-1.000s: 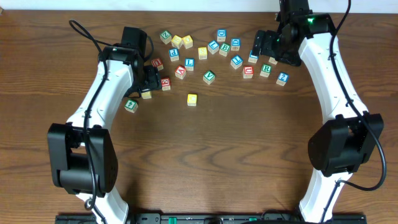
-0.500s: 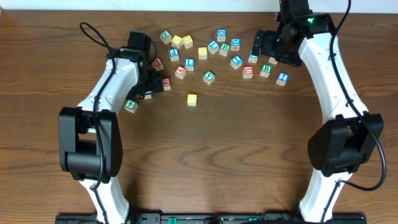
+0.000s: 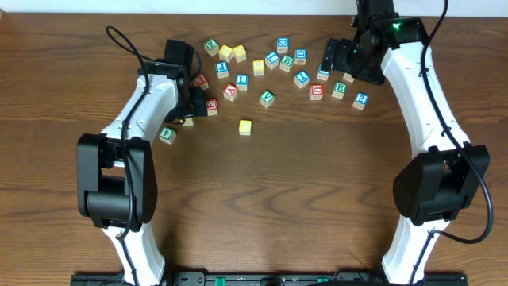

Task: Spell out CORL
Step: 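Lower the left gripper around the yellow O block and grasp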

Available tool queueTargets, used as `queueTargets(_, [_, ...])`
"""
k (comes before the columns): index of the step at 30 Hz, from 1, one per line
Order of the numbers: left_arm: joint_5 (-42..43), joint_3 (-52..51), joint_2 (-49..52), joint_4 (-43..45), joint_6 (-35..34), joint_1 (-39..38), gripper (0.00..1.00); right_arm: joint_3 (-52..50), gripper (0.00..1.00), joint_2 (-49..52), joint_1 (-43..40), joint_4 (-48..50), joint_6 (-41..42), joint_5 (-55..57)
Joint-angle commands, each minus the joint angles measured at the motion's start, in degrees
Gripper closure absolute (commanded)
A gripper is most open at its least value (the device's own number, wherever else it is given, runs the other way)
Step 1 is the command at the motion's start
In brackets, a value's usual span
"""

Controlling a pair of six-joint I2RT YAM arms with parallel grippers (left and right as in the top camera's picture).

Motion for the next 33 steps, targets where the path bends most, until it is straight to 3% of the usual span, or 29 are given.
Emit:
queueTargets(1, [-0.7, -1.0, 1.0, 0.6, 1.5, 0.1, 0.41, 0.7, 0.03, 0.3, 0.4, -0.2, 0.5, 0.7])
queueTargets(20, [-3.3, -2.8, 5.7, 3.7, 1.4, 0.1, 0.41, 0.7, 0.03, 0.3, 0.4, -0.2, 0.5, 0.7])
queueTargets(27, [-3.3, -2.6, 5.6, 4.4, 1.4, 0.1, 0.56, 0.7, 0.03, 0.3, 0.4, -0.2, 0.5, 0.7])
queueTargets(33, [-3.3, -1.5, 4.7, 4.2, 1.4, 0.1, 0.62, 0.7, 0.02, 0.3, 0.4, -0.2, 0.5, 0.7])
